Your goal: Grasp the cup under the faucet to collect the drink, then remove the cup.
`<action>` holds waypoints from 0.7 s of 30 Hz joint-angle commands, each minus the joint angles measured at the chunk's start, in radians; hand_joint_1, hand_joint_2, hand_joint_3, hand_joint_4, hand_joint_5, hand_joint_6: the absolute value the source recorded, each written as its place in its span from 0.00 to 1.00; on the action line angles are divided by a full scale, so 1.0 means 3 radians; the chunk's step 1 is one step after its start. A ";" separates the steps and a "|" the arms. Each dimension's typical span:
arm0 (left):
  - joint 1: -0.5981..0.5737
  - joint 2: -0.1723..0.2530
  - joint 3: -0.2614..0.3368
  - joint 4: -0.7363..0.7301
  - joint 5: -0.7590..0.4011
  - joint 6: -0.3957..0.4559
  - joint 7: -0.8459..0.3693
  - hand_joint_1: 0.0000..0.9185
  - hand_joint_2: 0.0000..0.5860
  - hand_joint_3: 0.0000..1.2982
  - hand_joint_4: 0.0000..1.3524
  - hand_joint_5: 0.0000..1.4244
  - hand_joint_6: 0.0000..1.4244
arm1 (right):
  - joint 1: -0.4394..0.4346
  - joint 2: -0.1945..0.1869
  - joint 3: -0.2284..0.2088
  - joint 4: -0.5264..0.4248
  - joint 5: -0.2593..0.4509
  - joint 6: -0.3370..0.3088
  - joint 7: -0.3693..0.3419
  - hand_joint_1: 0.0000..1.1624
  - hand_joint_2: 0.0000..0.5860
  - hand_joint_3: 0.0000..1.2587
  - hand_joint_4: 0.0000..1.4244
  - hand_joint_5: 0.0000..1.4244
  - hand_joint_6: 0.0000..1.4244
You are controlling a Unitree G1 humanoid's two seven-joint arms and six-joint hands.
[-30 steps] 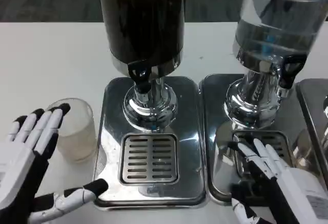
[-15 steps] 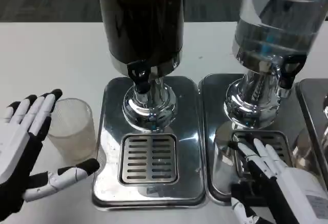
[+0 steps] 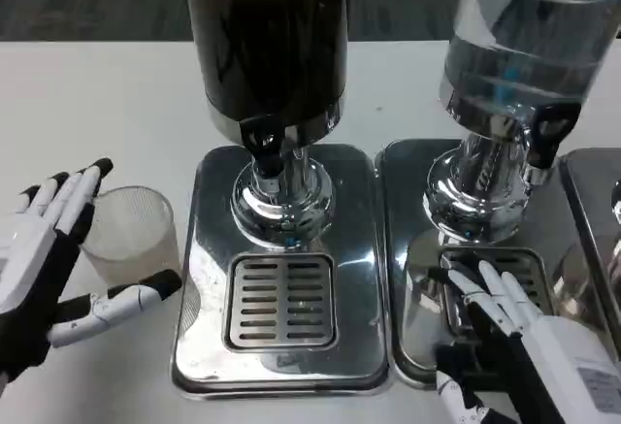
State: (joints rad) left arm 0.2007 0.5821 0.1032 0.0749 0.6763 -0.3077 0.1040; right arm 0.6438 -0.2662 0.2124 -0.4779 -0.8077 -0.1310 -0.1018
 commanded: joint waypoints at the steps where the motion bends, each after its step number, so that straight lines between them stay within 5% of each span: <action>1: -0.0132 0.0044 -0.0037 0.0197 -0.0122 0.0014 0.0001 0.00 0.06 0.00 0.00 0.00 0.00 | -0.0017 0.0008 0.0002 -0.0021 -0.0003 0.0026 0.0010 0.49 0.98 0.11 0.00 0.00 0.06; 21: -0.0666 0.0123 -0.0209 0.0980 -0.0319 -0.0050 0.0039 0.00 0.02 0.00 0.00 0.00 0.00 | 0.0020 0.0012 -0.0001 -0.0062 0.0022 0.0049 0.0030 0.49 0.97 0.11 0.00 0.00 0.06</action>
State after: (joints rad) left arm 0.0191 0.5964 0.0559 0.3486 0.5911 -0.3158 0.1140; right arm 0.6442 -0.2639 0.2131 -0.4798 -0.8018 -0.1236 -0.0991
